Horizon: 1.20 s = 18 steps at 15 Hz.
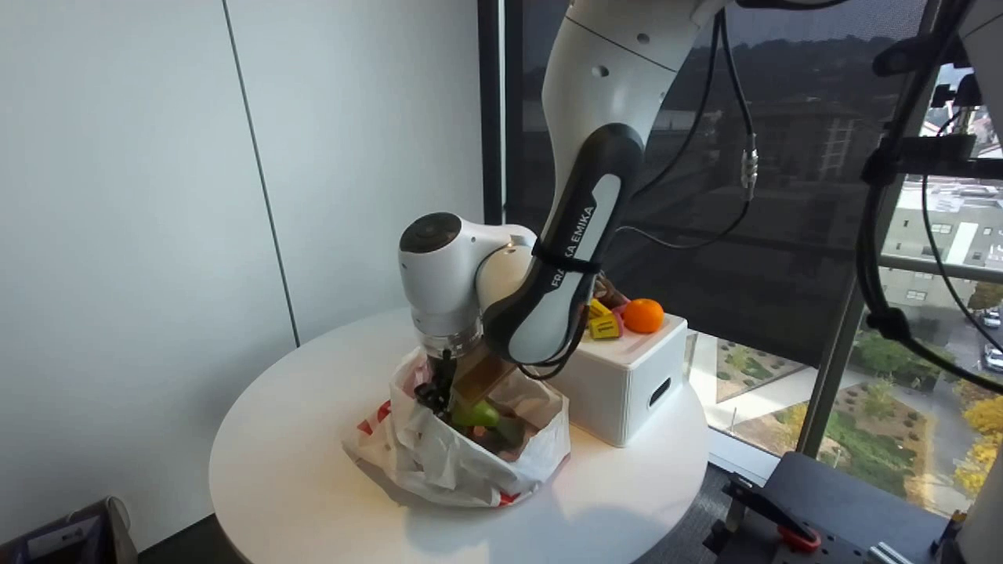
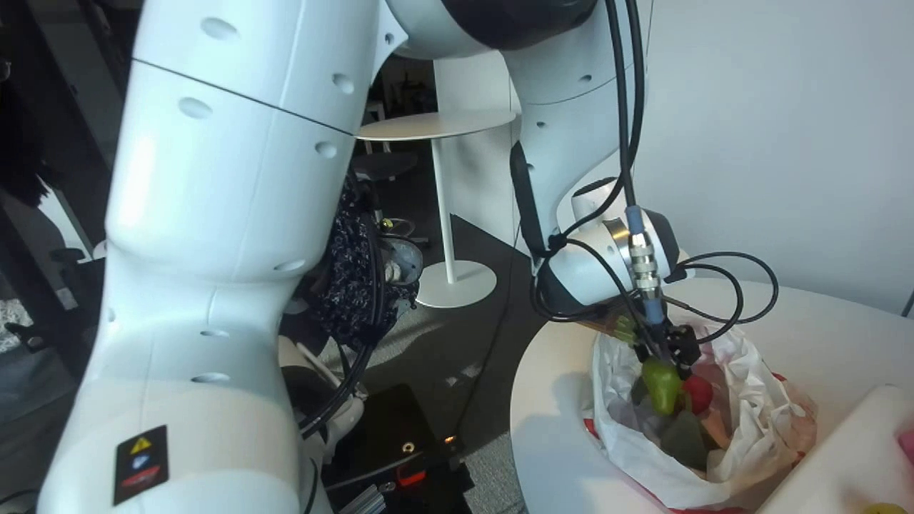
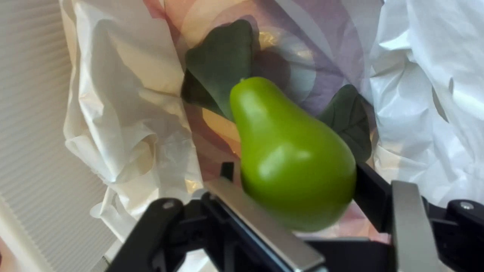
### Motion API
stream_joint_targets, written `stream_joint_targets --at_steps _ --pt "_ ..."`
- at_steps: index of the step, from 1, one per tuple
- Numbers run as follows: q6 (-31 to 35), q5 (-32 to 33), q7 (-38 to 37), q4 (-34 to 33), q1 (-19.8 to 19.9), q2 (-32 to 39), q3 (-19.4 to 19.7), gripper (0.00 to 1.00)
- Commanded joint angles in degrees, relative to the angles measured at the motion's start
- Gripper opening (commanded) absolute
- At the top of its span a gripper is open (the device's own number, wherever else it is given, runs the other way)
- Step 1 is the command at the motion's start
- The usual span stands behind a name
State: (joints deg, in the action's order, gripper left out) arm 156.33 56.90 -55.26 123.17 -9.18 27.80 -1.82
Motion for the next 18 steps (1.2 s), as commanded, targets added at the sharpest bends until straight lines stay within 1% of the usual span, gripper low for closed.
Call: stream_joint_targets --at_steps 1,2,3,4,5,6,9,10,11,14,16,18 --pt "-0.4 -6.6 3.6 -0.7 2.2 -0.4 -3.2 1.0" --pt "-1.1 -9.5 4.5 0.6 3.2 -2.2 -4.3 1.0" --pt "-0.3 -14.5 6.8 3.2 2.2 -5.6 -2.8 1.0" --pt "-0.3 -16.6 6.0 4.5 1.6 -8.1 -1.7 1.0" --pt "-1.3 -15.8 2.7 6.1 3.8 -11.3 -2.6 1.0" --pt "-1.8 -15.8 0.3 7.0 3.1 -13.8 -0.9 1.0" --pt "-5.1 -16.0 -2.6 11.5 5.4 -21.1 1.9 1.0" --pt "-6.5 -17.1 -3.1 12.8 4.5 -23.1 4.2 1.0" --pt "-7.9 -16.9 -4.4 14.2 5.4 -25.1 4.9 1.0" --pt "-10.4 -16.1 -9.3 16.9 8.2 -28.1 6.9 1.0" --pt "-10.7 -16.7 -12.3 17.1 10.3 -27.3 7.7 1.0" --pt "-10.3 -15.6 -17.5 16.2 12.0 -25.5 8.6 1.0"
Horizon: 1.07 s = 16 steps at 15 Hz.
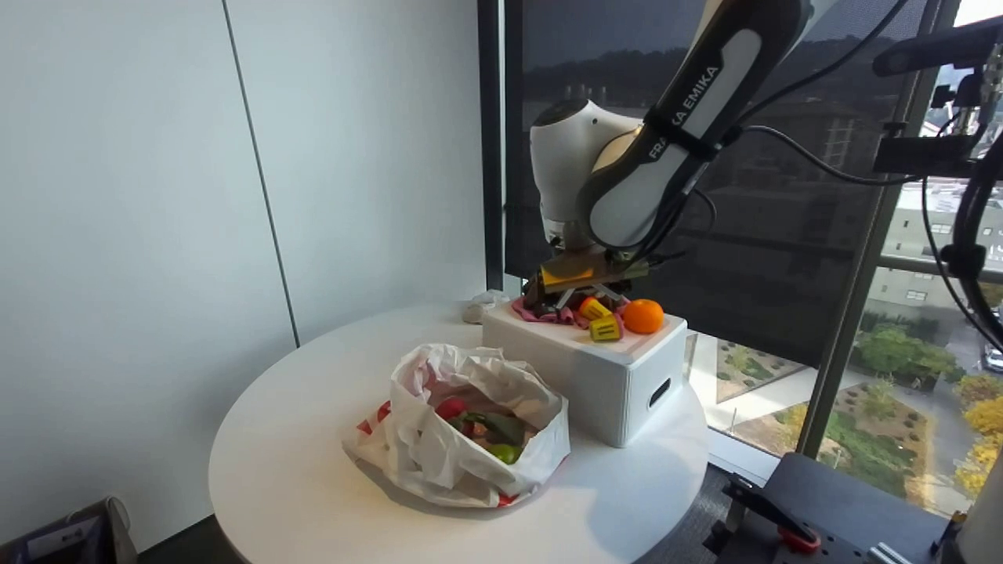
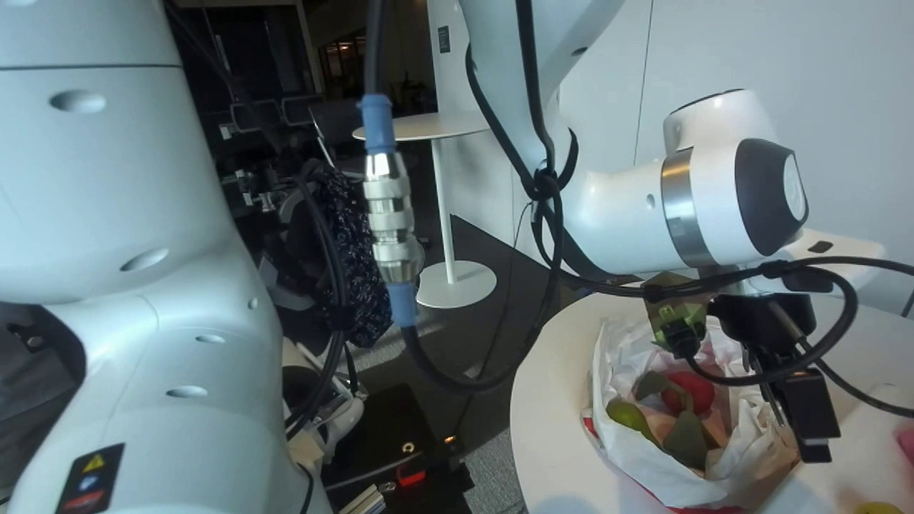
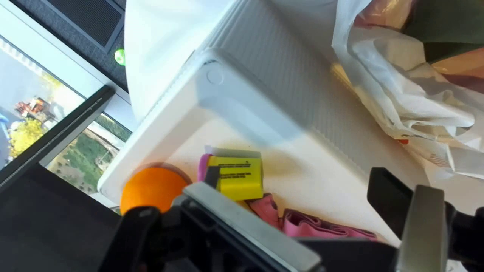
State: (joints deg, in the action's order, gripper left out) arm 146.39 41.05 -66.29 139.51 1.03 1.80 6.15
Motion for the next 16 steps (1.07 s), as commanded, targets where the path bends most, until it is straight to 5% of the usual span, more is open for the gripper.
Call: stream_joint_targets --at_steps 1,11,16 --pt "-0.7 0.8 -9.1 -0.9 2.3 1.4 1.0 1.0" --pt "-2.5 6.4 -26.8 -7.6 2.8 10.6 4.7 1.0" --pt "0.0 9.2 -28.2 -10.2 3.5 13.7 5.3 1.0"
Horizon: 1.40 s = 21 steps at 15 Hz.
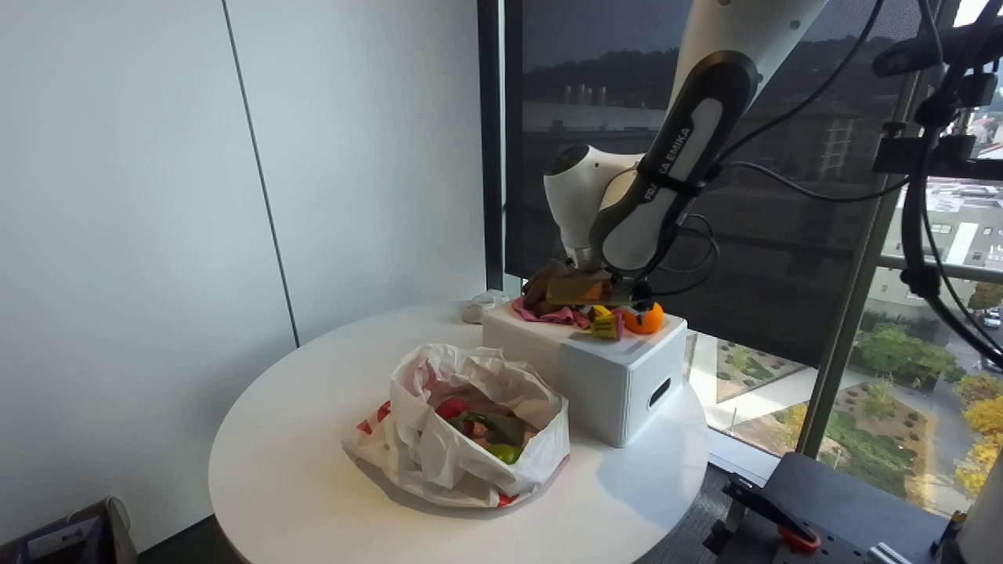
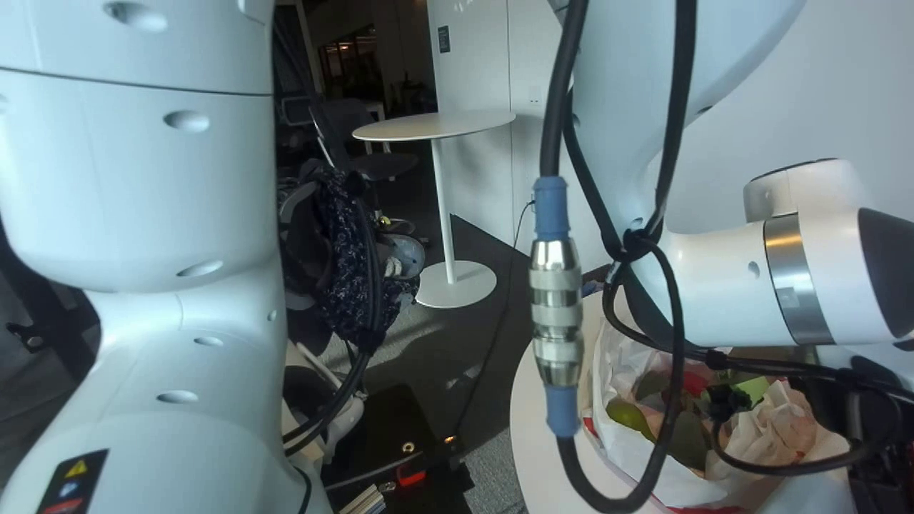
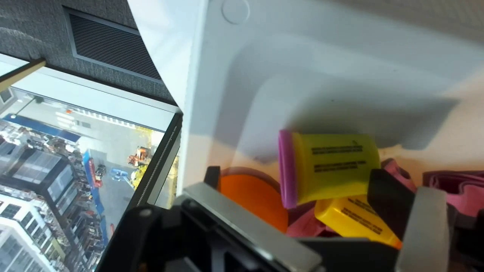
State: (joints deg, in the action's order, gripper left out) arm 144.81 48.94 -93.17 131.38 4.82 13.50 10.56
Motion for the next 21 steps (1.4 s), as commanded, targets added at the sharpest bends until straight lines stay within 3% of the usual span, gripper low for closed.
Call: stream_joint_targets --at_steps 1,10,11,13,19,21 --pt "2.5 0.8 -1.0 -2.3 0.0 2.5 0.9 1.0" --pt "10.1 -5.4 0.8 -3.4 -0.6 7.2 1.6 1.0" --pt "10.2 -4.2 0.0 -3.4 -1.4 7.0 2.3 0.75" --pt "10.6 -3.6 0.0 -3.1 -2.0 6.3 2.8 0.68" --pt "10.4 -1.0 1.6 -0.2 -4.2 1.6 2.8 0.21" --pt "11.5 -1.4 4.4 2.4 -4.7 -2.0 1.2 0.19"
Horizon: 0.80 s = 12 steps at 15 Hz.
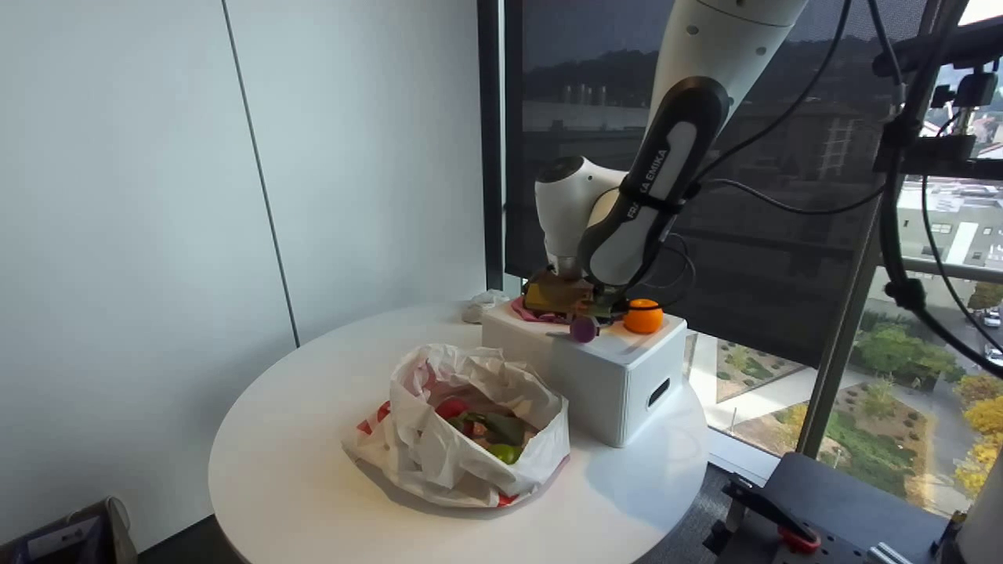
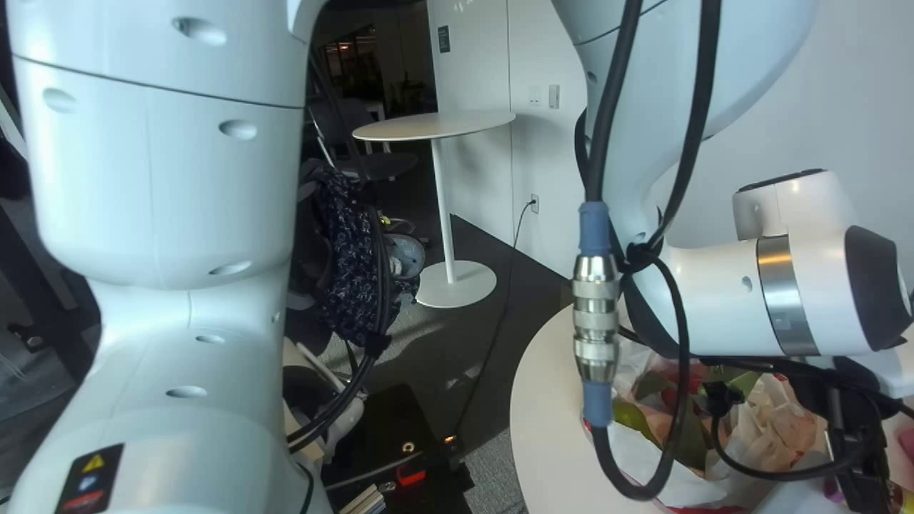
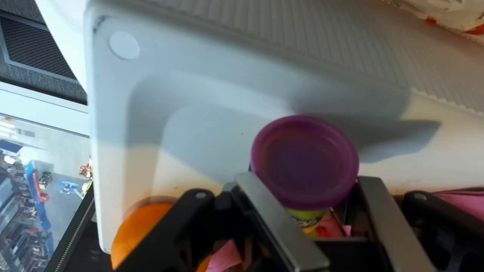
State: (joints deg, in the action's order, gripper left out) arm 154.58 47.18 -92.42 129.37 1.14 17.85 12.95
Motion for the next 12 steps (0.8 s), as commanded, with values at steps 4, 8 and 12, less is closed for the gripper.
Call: stream_joint_targets --at_steps 4,8,12 --pt "3.5 -0.4 9.5 9.0 -3.4 -13.1 -5.7 0.19" --pt "4.3 0.7 12.7 5.8 -7.0 -8.7 -10.9 0.19" --pt "5.8 0.8 20.7 0.0 -8.2 1.4 -13.6 0.19"
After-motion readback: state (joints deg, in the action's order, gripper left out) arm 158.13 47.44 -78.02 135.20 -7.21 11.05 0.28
